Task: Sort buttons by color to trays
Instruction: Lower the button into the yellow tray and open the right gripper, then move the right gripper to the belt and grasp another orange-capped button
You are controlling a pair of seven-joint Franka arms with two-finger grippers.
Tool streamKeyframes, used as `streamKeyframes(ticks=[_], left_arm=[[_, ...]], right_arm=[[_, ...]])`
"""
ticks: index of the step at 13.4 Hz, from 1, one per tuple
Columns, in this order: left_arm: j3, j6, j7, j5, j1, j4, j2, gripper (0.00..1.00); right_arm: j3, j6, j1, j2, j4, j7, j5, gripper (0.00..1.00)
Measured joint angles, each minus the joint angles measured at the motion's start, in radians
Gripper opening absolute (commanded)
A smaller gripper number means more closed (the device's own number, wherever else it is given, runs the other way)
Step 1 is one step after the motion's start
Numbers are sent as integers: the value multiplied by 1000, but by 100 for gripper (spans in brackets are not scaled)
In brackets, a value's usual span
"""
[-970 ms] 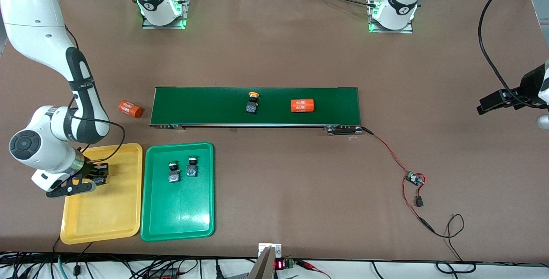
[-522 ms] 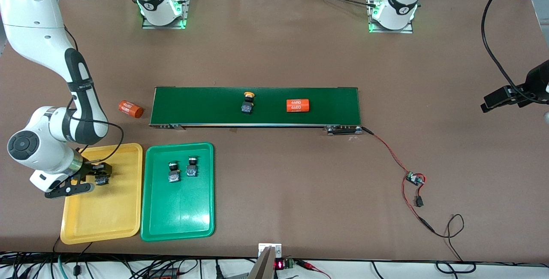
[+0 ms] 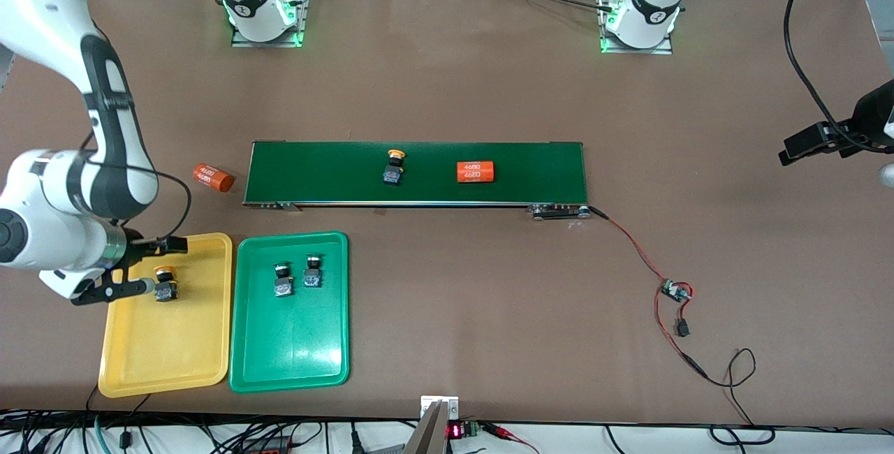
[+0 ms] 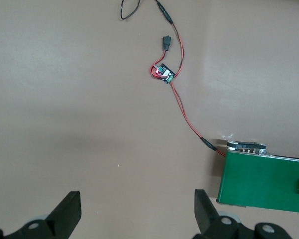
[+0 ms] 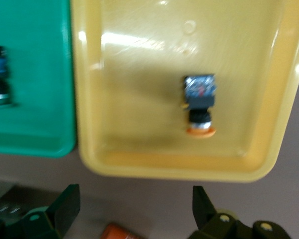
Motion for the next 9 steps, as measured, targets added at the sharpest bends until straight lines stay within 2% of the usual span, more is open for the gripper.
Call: streamKeyframes(ticks=[3,5,7,9], left_arm=[[-2,-1,2,0,-3,0,-4,100],[-5,-1,2,0,-4,0,-6,100],[-5,-1,2,0,-2,0,-9,100],[-5,-1,23,0,-2,0,-14,100]], right_arm=[[18,-55,40,-159,-165,106,5,100],[21,-123,55,-248,-248,147,63,100],[22,-130,60,-325,-329,173,119,100],[24,-105,83,-381,-410,222,129,100]])
